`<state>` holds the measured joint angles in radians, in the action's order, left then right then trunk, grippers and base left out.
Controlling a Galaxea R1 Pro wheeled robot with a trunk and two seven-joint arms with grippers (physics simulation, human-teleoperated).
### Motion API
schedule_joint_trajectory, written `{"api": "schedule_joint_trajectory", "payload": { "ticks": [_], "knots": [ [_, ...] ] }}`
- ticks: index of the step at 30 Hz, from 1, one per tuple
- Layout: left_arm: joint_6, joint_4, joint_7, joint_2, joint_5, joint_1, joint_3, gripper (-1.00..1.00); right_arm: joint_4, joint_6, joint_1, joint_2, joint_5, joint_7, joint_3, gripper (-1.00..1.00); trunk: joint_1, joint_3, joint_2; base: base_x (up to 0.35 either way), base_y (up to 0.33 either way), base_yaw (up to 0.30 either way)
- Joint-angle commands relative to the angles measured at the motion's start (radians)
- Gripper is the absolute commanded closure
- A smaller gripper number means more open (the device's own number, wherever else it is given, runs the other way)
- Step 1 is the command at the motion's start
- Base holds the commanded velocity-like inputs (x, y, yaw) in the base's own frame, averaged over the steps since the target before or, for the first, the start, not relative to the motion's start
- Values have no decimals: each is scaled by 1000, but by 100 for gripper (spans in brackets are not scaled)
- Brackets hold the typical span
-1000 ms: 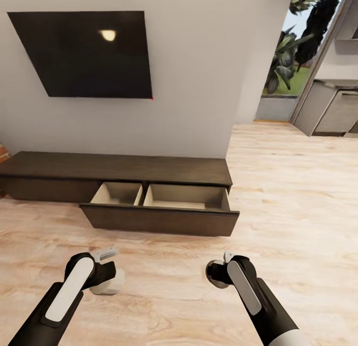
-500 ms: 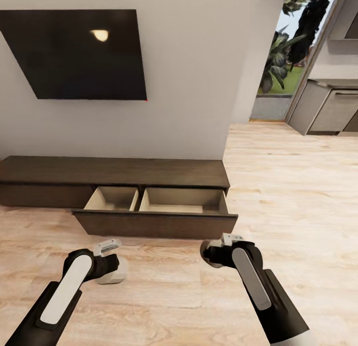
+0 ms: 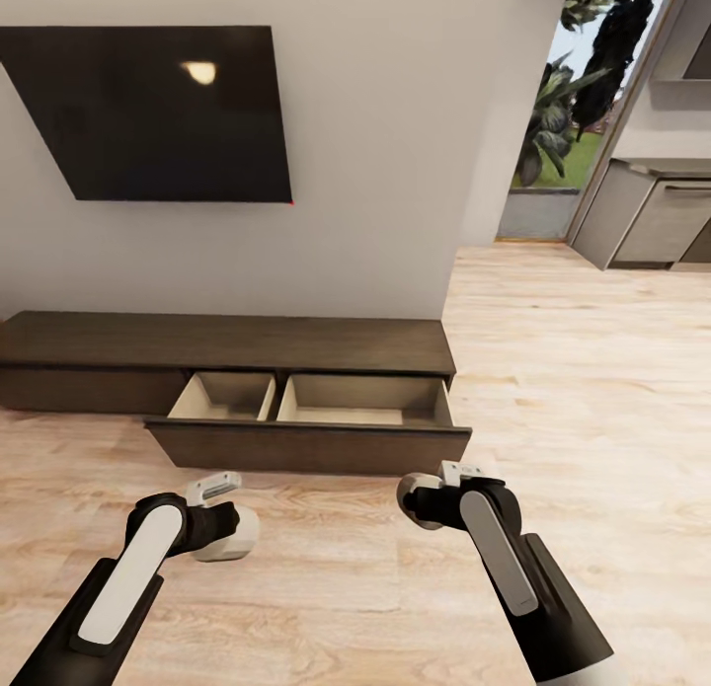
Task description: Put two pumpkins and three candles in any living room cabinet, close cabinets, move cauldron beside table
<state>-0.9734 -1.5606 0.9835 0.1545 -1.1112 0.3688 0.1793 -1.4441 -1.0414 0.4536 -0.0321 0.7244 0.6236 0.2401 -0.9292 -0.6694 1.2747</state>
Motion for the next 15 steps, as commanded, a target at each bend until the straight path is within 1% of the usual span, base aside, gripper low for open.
{"api": "schedule_joint_trajectory", "payload": {
  "ticks": [1, 8, 10, 12, 13, 15],
  "knots": [
    [-2, -1, 11, 1, -9, 1, 2, 100, 0, -2, 1, 0, 10, 11, 1, 100, 4, 2, -7, 0, 0, 0],
    [-2, -1, 11, 2, -13, 1, 1, 100, 3, -2, 1, 0, 12, 10, 1, 100, 31, 24, -56, 0, 0, 0],
    [-2, -1, 11, 2, -35, 1, -3, 100, 3, -2, 1, 0, 12, 11, 1, 100, 38, 31, -70, 0, 0, 0],
    [-2, 0, 11, 3, -71, 1, -6, 100, 4, -1, 1, 0, 12, 10, 1, 100, 38, 31, -70, 0, 0, 0],
    [-2, 0, 10, 3, -83, 1, -3, 100, 6, -1, 1, 0, 13, 10, 1, 100, 38, 31, -70, 0, 0, 0],
    [-2, 1, 9, 3, -91, 1, 0, 100, 6, 0, 1, 0, 13, 10, 1, 100, 38, 31, -70, 27, 0, 0]
  ]
}}
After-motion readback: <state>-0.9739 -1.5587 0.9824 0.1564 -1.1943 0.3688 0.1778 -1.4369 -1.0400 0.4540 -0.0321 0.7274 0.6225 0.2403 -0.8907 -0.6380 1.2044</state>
